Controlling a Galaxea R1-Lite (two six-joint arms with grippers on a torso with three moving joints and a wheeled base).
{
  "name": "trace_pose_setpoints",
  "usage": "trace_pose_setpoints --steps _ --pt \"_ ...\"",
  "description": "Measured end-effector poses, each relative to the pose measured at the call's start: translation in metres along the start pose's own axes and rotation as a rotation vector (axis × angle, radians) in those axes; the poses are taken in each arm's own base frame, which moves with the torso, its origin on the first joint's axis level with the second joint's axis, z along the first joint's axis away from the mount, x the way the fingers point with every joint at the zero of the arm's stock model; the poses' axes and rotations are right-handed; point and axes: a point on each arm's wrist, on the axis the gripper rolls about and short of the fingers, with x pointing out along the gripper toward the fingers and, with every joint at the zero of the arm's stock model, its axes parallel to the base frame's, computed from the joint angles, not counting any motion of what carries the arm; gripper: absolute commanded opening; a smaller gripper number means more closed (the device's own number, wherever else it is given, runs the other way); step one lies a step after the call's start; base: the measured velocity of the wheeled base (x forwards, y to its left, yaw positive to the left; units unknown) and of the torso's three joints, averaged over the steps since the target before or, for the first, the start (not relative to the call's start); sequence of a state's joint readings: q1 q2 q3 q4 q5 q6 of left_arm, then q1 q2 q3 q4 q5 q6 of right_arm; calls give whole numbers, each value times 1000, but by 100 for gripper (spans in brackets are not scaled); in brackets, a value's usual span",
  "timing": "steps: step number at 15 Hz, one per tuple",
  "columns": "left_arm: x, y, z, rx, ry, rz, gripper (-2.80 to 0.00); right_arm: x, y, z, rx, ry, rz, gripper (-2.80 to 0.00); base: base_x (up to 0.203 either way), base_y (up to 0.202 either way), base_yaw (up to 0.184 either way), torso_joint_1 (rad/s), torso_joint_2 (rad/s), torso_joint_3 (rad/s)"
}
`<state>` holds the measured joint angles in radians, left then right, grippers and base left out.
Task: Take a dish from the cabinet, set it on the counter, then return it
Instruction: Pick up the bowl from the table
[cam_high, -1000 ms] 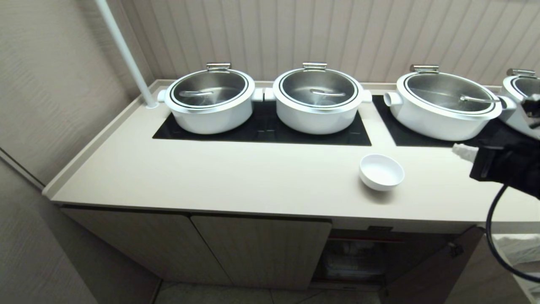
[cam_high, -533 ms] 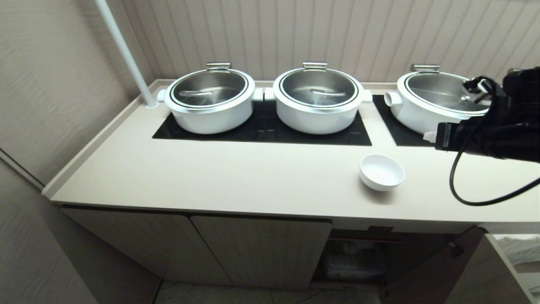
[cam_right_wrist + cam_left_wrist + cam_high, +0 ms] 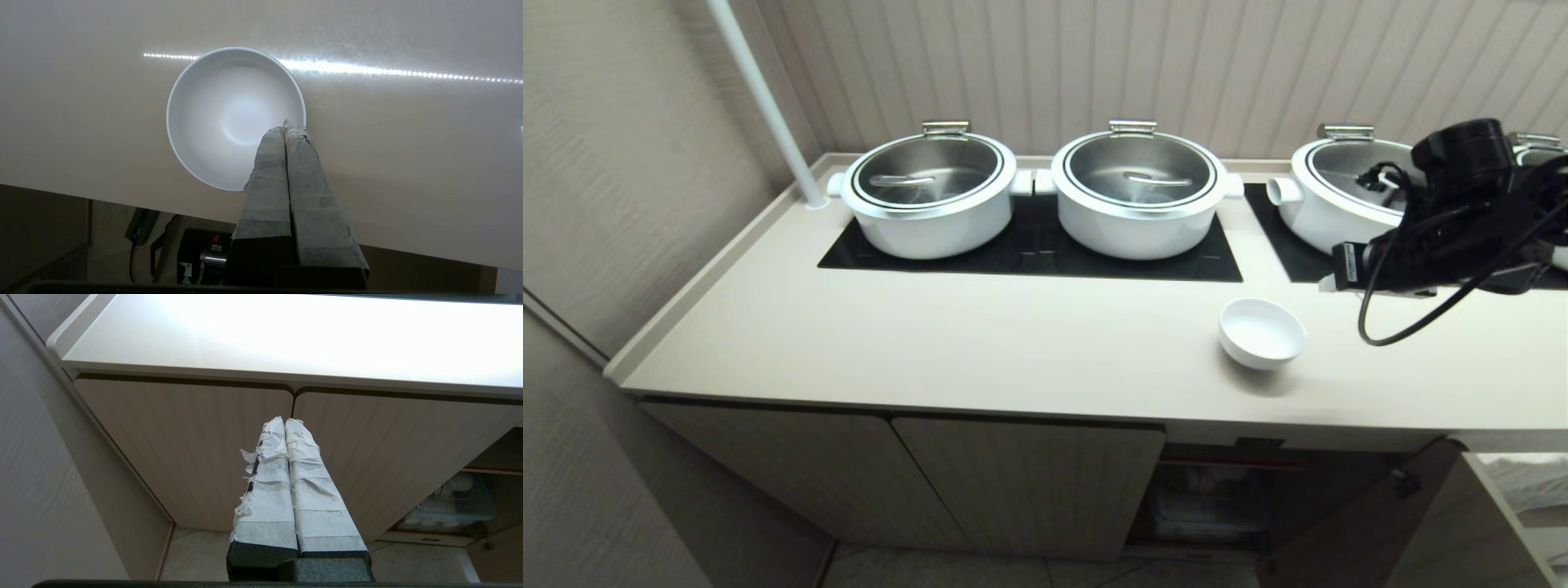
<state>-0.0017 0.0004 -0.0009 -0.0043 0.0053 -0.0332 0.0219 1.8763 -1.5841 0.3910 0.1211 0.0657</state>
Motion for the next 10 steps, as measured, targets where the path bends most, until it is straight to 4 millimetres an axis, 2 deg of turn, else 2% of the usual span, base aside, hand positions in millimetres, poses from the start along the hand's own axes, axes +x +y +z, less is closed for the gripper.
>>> trace_pose_setpoints --steps 4,10 --pt "0 0 0 0 0 0 -280 9 1 -1 18 99 82 -280 0 0 0 0 0 0" --pt "0 0 0 0 0 0 -280 26 -6 -1 28 121 76 -280 0 0 0 0 0 0"
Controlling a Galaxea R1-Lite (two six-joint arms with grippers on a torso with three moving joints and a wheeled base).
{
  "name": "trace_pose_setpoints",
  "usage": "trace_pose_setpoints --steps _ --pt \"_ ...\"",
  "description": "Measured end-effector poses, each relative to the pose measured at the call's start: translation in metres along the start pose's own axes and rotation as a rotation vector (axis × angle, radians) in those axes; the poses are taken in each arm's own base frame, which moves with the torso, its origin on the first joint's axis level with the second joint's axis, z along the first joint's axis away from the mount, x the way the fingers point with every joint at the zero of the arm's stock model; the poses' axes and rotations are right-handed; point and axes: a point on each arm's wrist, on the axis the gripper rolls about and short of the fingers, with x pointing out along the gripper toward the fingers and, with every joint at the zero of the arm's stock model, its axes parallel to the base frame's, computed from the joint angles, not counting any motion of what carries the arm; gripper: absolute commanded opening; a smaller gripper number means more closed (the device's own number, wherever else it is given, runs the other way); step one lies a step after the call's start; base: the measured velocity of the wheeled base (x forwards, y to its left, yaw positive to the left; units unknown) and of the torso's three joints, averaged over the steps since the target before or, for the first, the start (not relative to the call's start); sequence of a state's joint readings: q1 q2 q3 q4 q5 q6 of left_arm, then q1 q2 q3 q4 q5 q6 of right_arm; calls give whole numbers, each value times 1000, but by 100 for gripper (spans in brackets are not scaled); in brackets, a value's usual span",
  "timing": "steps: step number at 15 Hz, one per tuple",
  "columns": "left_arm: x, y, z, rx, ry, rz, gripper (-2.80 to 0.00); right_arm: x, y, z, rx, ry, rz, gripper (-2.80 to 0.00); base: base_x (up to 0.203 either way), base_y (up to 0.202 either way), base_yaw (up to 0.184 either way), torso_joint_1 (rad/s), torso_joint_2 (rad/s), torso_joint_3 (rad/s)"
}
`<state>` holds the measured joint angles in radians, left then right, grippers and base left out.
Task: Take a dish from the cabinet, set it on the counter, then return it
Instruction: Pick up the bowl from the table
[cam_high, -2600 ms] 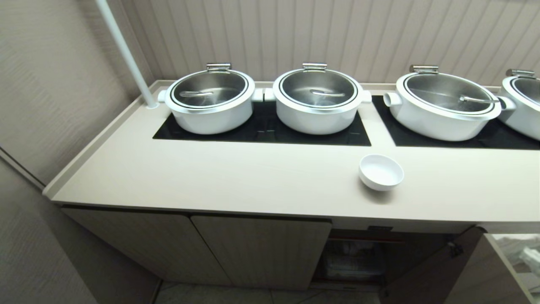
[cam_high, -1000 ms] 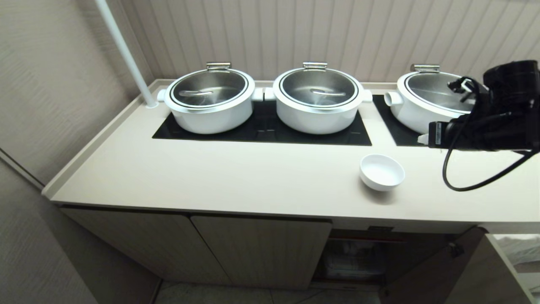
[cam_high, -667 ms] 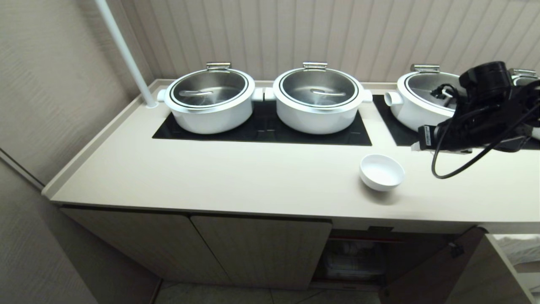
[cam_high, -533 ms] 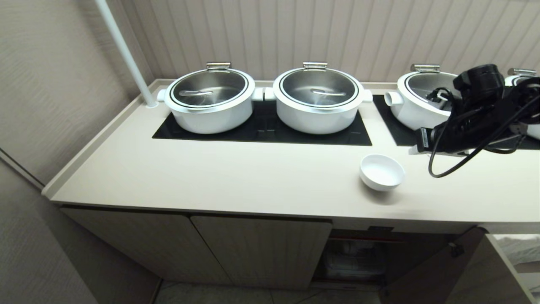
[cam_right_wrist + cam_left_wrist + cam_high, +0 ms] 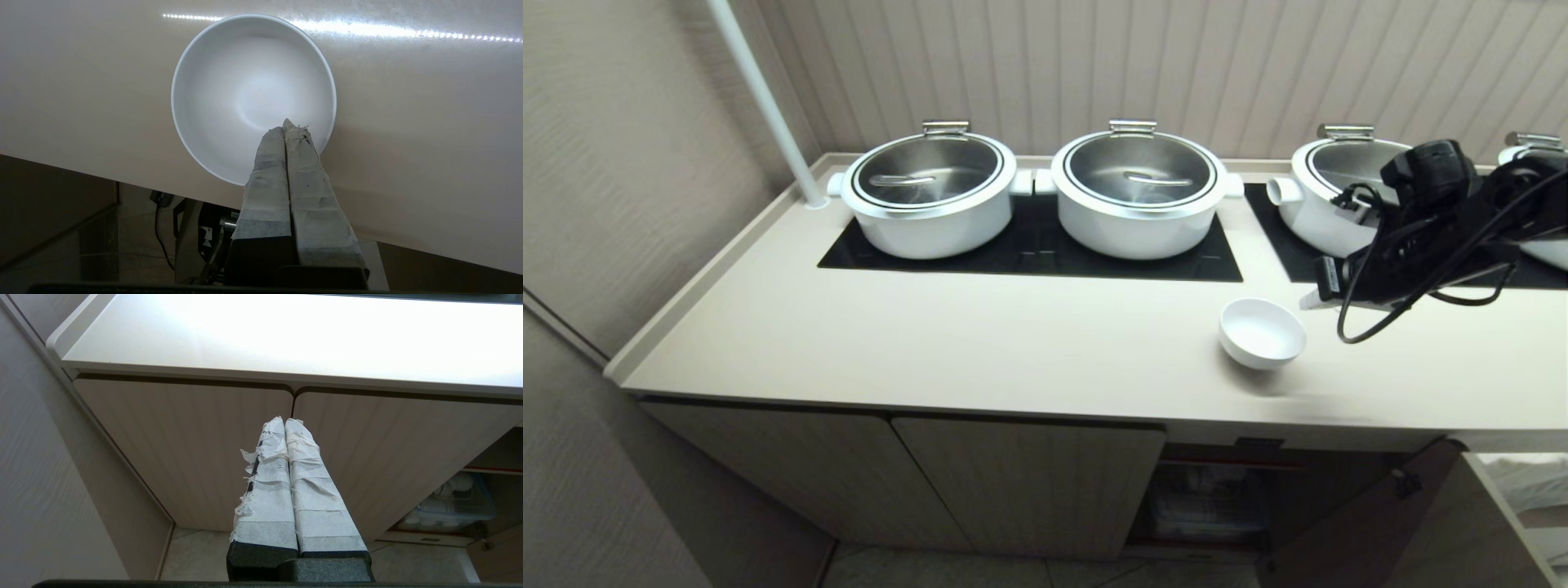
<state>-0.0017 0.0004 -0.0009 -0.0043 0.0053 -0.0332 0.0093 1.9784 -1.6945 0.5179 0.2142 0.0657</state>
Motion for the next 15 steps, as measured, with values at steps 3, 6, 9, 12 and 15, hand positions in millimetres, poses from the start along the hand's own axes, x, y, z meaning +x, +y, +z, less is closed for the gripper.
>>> trace_pose_setpoints --steps 3,6,9,12,15 --pt "0 0 0 0 0 1 -280 5 -5 -1 2 14 -8 -280 0 0 0 0 0 0" --pt "0 0 0 0 0 0 -280 10 -7 -1 0 15 -11 0 0 0 0 0 0 0" --pt "0 0 0 0 0 0 -280 12 -9 -2 -28 30 -14 0 0 0 0 0 0 0" --pt "0 0 0 0 0 1 -280 14 -11 -2 -29 28 -20 0 0 0 0 0 0 0" --pt "0 0 0 0 1 0 -280 12 -15 -3 -21 31 -27 0 0 0 0 0 0 0"
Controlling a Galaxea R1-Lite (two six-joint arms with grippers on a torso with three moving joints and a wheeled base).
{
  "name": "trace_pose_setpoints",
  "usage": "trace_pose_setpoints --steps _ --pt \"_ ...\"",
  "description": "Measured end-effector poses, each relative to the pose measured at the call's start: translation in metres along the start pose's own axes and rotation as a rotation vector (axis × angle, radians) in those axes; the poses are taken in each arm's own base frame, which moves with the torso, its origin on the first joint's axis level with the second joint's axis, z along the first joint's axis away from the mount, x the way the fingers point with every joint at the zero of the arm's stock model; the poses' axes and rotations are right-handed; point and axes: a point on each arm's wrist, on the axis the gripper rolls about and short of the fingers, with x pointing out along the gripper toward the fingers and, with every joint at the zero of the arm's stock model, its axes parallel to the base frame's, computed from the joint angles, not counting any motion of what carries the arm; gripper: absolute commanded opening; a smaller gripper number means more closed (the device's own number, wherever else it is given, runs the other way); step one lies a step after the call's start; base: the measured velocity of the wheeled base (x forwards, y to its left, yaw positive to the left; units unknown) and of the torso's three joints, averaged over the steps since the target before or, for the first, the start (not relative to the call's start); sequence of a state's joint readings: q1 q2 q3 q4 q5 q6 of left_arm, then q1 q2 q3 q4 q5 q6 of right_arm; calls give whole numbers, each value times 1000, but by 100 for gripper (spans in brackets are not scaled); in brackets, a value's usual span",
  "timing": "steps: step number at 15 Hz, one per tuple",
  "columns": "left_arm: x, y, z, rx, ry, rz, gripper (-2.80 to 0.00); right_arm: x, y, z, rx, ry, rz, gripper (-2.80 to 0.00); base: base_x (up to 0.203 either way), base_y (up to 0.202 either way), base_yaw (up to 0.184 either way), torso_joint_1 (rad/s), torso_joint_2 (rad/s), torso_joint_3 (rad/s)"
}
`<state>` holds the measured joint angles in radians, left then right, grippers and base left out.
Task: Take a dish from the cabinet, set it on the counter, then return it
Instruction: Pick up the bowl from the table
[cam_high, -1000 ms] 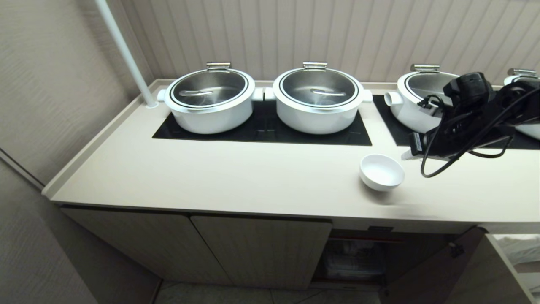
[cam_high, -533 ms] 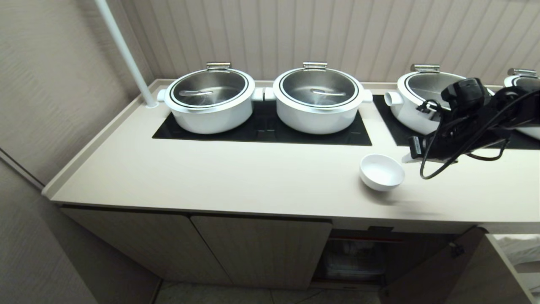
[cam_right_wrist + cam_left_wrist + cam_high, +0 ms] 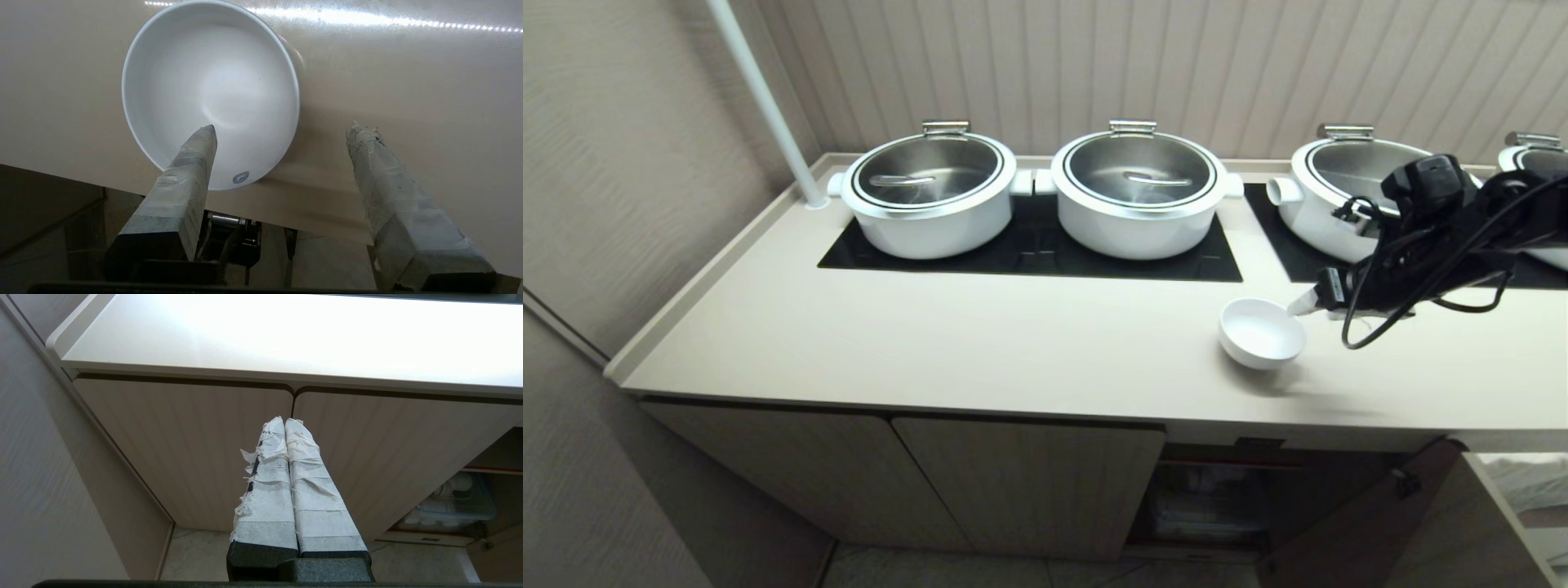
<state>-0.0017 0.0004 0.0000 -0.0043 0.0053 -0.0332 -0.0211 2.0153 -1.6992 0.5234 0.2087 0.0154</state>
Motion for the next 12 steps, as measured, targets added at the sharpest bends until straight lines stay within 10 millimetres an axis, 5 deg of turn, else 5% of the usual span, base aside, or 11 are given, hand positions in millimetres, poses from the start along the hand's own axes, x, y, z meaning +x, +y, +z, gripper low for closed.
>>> trace_pose_setpoints --steps 12 --pt "0 0 0 0 0 0 -280 -2 5 -6 -11 17 9 0 0 0 0 0 0 0"
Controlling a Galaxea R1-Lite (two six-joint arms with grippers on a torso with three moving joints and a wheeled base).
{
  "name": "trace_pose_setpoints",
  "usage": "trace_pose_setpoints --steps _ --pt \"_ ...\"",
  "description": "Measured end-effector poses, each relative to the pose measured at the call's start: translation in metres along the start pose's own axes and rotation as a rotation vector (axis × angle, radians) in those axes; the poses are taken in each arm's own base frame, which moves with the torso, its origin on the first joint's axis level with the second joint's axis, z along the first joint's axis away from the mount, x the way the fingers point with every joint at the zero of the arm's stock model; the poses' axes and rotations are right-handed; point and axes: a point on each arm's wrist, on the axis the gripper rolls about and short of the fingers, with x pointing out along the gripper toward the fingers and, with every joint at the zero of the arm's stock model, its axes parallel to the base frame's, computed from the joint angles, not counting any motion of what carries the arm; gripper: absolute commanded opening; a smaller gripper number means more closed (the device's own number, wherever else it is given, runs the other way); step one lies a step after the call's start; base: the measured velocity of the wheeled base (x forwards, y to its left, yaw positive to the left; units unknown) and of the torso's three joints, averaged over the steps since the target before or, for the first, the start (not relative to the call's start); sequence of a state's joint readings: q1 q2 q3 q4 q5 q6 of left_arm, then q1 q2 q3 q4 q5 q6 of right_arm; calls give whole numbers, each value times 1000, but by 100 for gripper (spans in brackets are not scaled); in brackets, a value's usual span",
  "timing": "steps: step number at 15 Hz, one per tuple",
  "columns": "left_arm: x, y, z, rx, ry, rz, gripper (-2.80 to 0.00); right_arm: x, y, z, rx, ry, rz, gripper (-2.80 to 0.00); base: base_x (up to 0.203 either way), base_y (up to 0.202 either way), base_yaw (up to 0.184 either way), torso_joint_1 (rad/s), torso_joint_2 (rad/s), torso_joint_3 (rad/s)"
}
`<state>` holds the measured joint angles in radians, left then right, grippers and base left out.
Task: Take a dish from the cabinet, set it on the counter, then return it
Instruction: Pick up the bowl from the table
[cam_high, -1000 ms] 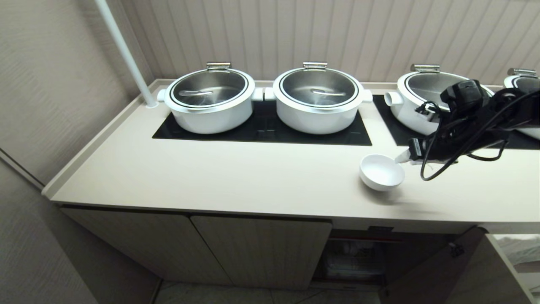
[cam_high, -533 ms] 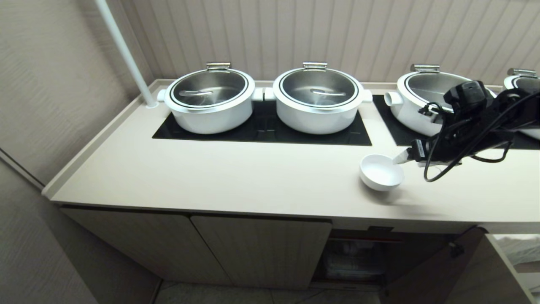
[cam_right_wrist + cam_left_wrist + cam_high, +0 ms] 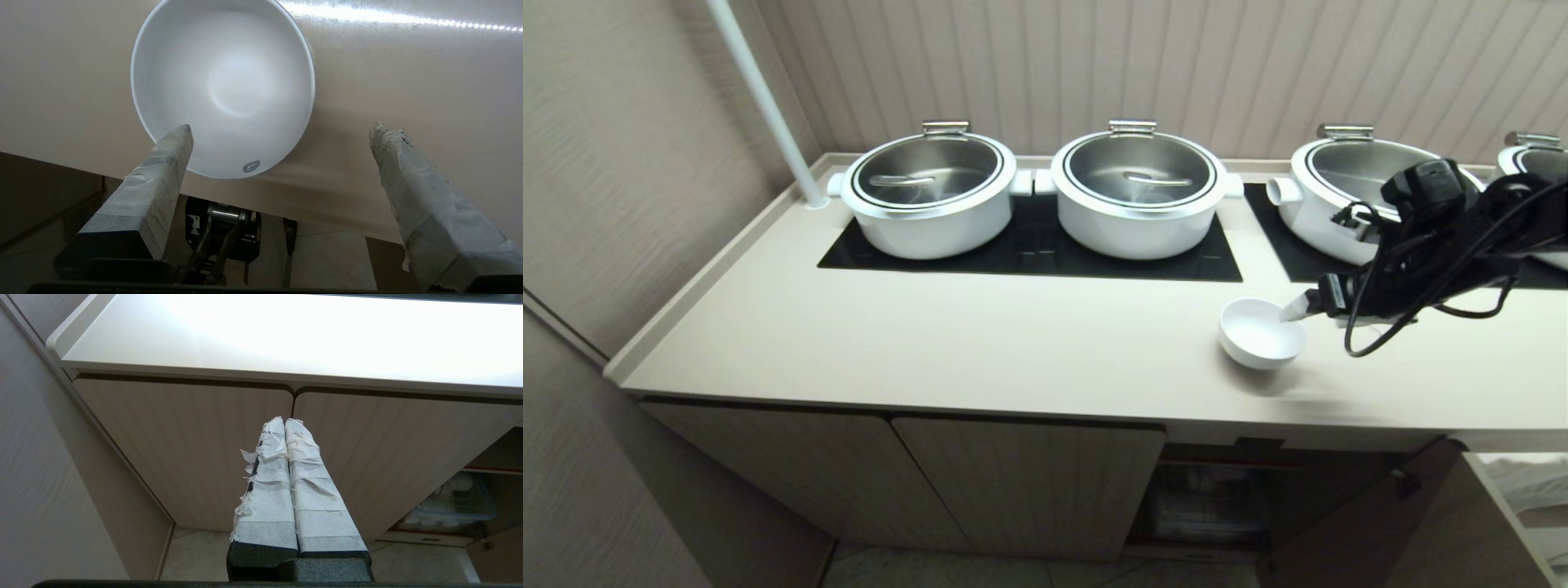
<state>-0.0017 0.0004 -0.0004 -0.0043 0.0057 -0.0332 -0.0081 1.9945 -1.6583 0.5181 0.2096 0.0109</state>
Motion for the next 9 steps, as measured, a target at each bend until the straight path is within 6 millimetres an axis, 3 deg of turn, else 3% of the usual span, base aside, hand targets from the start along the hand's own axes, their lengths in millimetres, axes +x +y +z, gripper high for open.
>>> trace_pose_setpoints --steps 9 --pt "0 0 0 0 0 0 -280 21 3 -6 -9 39 -11 0 0 0 0 0 0 0"
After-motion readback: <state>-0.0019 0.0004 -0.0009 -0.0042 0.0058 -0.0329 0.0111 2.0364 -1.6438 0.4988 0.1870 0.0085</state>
